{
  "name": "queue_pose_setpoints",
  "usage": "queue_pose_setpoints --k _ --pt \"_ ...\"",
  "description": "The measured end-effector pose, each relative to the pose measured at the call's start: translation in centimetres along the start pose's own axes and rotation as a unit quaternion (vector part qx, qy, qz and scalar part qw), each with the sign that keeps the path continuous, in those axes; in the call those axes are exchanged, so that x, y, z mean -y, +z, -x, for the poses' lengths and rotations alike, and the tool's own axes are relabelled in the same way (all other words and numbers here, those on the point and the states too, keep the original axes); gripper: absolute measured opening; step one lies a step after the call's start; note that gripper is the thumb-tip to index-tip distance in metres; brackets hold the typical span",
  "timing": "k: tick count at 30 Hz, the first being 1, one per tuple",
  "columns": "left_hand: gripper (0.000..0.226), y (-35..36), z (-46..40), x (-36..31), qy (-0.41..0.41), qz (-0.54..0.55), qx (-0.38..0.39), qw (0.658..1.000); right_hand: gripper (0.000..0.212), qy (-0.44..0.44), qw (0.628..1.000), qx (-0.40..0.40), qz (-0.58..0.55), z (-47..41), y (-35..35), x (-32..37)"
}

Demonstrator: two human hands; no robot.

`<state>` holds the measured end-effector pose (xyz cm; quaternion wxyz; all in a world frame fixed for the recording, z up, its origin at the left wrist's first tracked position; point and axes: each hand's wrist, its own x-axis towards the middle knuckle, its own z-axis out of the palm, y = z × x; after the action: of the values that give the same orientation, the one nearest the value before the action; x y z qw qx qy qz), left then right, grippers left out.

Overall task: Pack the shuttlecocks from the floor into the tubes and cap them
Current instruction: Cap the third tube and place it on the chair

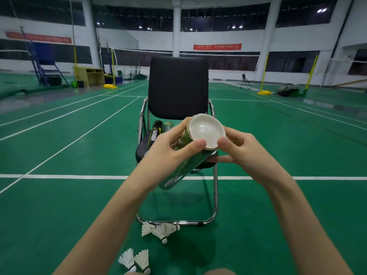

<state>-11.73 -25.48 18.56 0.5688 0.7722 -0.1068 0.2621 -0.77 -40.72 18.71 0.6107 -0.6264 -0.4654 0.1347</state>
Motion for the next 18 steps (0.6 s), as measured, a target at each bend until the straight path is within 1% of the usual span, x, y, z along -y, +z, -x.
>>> queue_pose_setpoints --k 4,6,8,10,14,18 --pt "0.041 0.0 -0.3 -0.5 0.039 -0.016 0.019 0.999 0.043 -0.014 1.0 0.015 0.024 0.3 -0.7 1.2" --pt "0.046 -0.3 -0.8 -0.1 0.048 -0.027 0.023 0.998 0.049 -0.022 0.999 0.006 0.04 0.0 -0.8 1.3" --pt "0.055 -0.9 -1.6 0.6 0.054 -0.04 0.036 0.997 0.059 -0.036 0.997 -0.01 0.062 -0.5 -0.9 1.0" --pt "0.062 -1.5 -2.5 1.5 0.052 -0.053 0.051 0.996 0.062 -0.042 0.996 -0.021 0.076 -1.3 -0.8 0.6" --pt "0.06 -2.8 -4.3 3.6 0.044 -0.076 0.083 0.993 0.063 -0.035 0.996 -0.026 0.077 -3.3 -1.1 -1.3" --pt "0.069 -4.1 -5.5 7.0 0.022 -0.127 0.096 0.987 0.066 -0.027 0.994 -0.029 0.099 -5.3 -0.9 -4.7"
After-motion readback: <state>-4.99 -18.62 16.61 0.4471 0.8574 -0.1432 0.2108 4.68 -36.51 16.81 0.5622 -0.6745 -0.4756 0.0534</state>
